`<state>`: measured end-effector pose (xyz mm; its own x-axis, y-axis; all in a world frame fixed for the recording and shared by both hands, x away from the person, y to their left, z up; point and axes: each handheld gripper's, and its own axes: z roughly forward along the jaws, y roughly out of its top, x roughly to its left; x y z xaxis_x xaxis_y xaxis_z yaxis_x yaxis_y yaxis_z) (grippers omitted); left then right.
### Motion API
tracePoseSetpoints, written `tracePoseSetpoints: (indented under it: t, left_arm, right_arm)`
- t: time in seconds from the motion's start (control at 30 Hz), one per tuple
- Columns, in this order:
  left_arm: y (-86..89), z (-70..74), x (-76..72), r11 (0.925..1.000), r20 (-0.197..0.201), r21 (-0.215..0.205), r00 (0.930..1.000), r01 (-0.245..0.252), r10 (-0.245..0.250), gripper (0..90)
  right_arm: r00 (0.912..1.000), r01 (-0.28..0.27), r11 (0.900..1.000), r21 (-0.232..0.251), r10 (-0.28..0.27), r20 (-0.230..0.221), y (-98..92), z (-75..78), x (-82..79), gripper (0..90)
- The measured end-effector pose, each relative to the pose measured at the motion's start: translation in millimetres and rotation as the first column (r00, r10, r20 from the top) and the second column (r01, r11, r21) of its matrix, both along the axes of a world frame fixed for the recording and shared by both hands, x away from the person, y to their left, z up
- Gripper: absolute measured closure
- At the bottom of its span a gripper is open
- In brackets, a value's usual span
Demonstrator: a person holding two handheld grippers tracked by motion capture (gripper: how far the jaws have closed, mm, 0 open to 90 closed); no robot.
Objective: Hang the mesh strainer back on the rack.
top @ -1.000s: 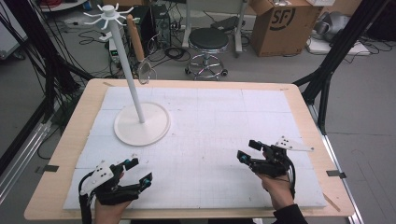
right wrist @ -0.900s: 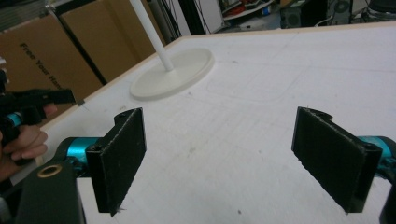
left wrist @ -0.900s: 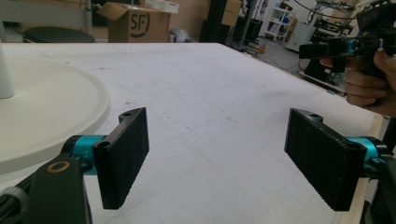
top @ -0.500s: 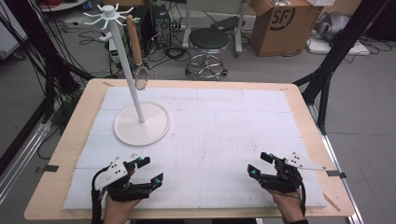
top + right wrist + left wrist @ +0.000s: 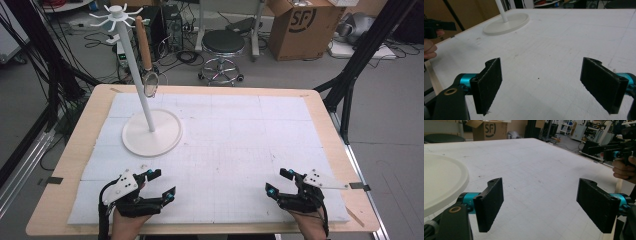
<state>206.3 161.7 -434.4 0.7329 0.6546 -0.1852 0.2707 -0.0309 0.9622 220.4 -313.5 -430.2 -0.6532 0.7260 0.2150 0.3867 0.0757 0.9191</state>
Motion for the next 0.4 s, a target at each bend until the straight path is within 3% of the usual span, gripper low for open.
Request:
tracePoseSetpoints:
  t: [0.4]
  left_arm:
    - [0.2, -2.0, -0.7, 0.9998, -0.007, 0.018, 0.9999, -0.009, 0.009, 22.3]
  right_arm:
    - [0.9999, 0.008, 1.0, 0.021, -0.008, -0.011, 0.7, -1.6, 1.4, 17.1]
